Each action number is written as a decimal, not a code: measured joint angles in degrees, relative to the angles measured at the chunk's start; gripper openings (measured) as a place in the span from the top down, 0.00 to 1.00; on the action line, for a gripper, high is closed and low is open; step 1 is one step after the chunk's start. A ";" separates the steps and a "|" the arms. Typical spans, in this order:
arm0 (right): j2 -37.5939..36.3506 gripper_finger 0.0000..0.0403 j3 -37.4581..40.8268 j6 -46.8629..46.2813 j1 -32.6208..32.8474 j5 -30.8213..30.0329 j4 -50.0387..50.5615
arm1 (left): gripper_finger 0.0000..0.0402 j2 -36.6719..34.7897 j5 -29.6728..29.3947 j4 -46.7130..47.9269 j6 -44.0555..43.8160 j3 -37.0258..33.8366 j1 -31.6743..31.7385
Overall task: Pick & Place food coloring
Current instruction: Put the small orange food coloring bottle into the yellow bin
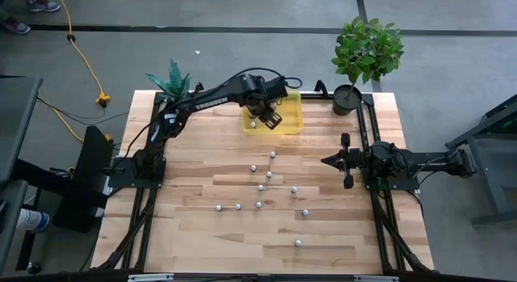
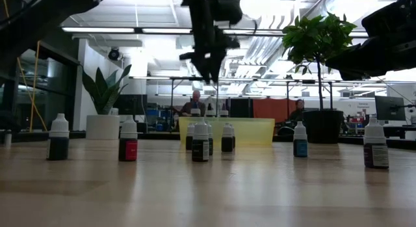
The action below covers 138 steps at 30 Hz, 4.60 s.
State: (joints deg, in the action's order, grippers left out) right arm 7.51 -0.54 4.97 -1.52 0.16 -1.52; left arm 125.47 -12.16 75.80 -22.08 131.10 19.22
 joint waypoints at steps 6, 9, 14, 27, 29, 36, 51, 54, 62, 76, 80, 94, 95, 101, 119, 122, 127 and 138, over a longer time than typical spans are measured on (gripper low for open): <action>0.00 1.00 0.00 0.00 0.00 0.02 0.02 | 0.69 -1.14 1.13 2.34 0.73 3.33 -2.87; -0.01 1.00 0.00 -0.01 -0.01 0.02 0.02 | 0.69 -1.55 1.11 2.89 -0.13 3.31 -4.87; -0.01 1.00 0.00 -0.01 0.00 0.00 0.01 | 0.69 -1.46 1.20 3.77 -0.22 3.29 -7.56; -0.02 1.00 0.00 0.00 0.00 0.02 0.02 | 0.60 -1.44 6.54 -1.01 -0.66 -5.17 -13.45; -0.01 1.00 0.00 0.00 -0.01 0.01 0.02 | 0.55 -1.44 6.89 -2.41 -0.59 -6.78 -13.87; -0.02 1.00 0.00 -0.01 -0.01 0.02 0.02 | 0.47 -1.42 7.18 -7.97 1.01 -13.30 -13.98; -0.05 1.00 0.00 0.00 0.00 0.02 0.01 | 0.47 1.29 8.64 -15.70 2.36 -17.72 -12.75; 0.01 1.00 0.00 -0.01 -0.01 0.00 0.00 | 0.47 1.30 8.42 -16.19 2.42 -17.63 -12.08; -0.02 1.00 0.00 0.00 -0.02 0.00 0.00 | 0.47 4.79 10.38 -18.72 2.79 -17.65 -11.27; 0.00 1.00 0.00 -0.02 -0.02 0.00 0.00 | 0.47 6.12 8.24 -19.59 3.10 -17.72 -10.65; 0.00 1.00 0.00 0.00 -0.02 0.00 0.00 | 0.50 5.97 9.44 -19.95 3.43 -17.63 -10.59; 0.00 1.00 0.00 0.00 -0.02 0.00 0.00 | 0.81 5.97 9.70 -18.43 4.06 -17.63 -10.55; 0.00 1.00 0.00 0.00 -0.02 0.02 0.00 | 0.83 5.96 9.70 -18.39 4.07 -17.63 -10.55; 0.00 1.00 0.00 -0.02 0.00 0.00 0.00 | 0.90 5.90 9.69 -18.30 5.31 -17.57 -10.55; 0.00 1.00 0.00 -0.02 -0.02 0.02 0.00 | 0.92 5.86 10.11 -0.08 3.68 0.76 -10.53; 0.00 1.00 0.00 0.00 0.00 0.02 0.00 | 0.92 5.63 9.28 2.05 1.48 4.10 -10.06; 0.00 1.00 0.00 0.00 0.00 0.02 0.00 | 0.92 3.85 7.56 2.72 -2.76 3.75 -8.17; 0.00 1.00 0.00 0.00 -0.02 0.02 0.00 | 0.92 3.87 3.21 3.91 -9.55 3.86 -1.24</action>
State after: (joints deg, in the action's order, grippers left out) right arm 7.50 -0.54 4.97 -1.54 0.18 -1.52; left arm 129.34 -8.95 79.72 -31.63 134.96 17.98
